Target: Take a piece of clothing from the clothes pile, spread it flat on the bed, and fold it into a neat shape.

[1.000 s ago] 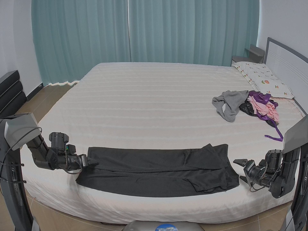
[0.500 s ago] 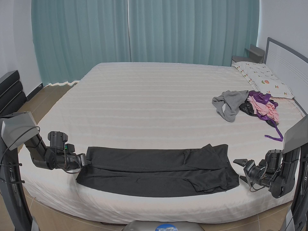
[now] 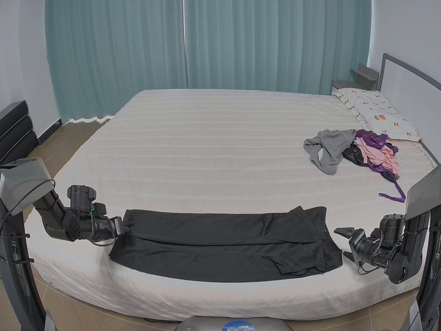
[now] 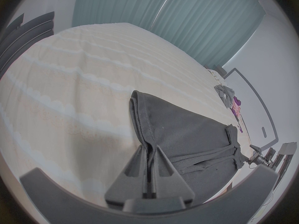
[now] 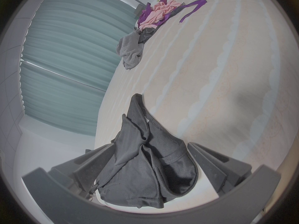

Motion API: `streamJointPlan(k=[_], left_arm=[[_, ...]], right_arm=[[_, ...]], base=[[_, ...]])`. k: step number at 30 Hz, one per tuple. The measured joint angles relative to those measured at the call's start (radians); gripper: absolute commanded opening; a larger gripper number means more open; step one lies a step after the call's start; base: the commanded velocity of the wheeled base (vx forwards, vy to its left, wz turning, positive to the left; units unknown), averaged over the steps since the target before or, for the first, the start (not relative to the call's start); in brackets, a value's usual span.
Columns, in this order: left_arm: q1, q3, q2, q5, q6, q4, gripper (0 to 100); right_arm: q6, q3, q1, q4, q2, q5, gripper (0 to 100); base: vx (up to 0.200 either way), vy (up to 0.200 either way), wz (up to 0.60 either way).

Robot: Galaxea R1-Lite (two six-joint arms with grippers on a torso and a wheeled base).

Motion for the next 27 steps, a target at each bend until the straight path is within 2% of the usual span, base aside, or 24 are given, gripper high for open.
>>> streamJointPlan(k=[8, 13, 15, 22, 27], left_arm=[[0.000, -0.016, 0.003, 0.000, -0.012, -0.002, 0], [-0.008, -0.049, 0.004, 0.001, -0.105, -0.002, 0], [-0.015, -0.064, 0.004, 0.003, -0.139, -0.002, 0], [-0.035, -0.066, -0.007, 0.004, -0.150, -0.001, 0], [-0.058, -0.053, -0.047, 0.006, -0.224, 0.002, 0]], right_arm=[[0.000, -0.002, 0.000, 0.000, 0.000, 0.000, 100], [0.001, -0.006, 0.000, 0.000, 0.000, 0.000, 100], [0.001, -0.007, 0.000, 0.000, 0.000, 0.000, 100], [0.001, -0.009, 0.000, 0.000, 0.001, 0.000, 100], [0.001, -0.007, 0.000, 0.000, 0.002, 0.000, 100]], base=[[-0.025, 0.000, 0.00], [0.000, 0.000, 0.00], [0.000, -0.200, 0.00], [0.000, -0.200, 0.00], [0.000, -0.200, 0.00]])
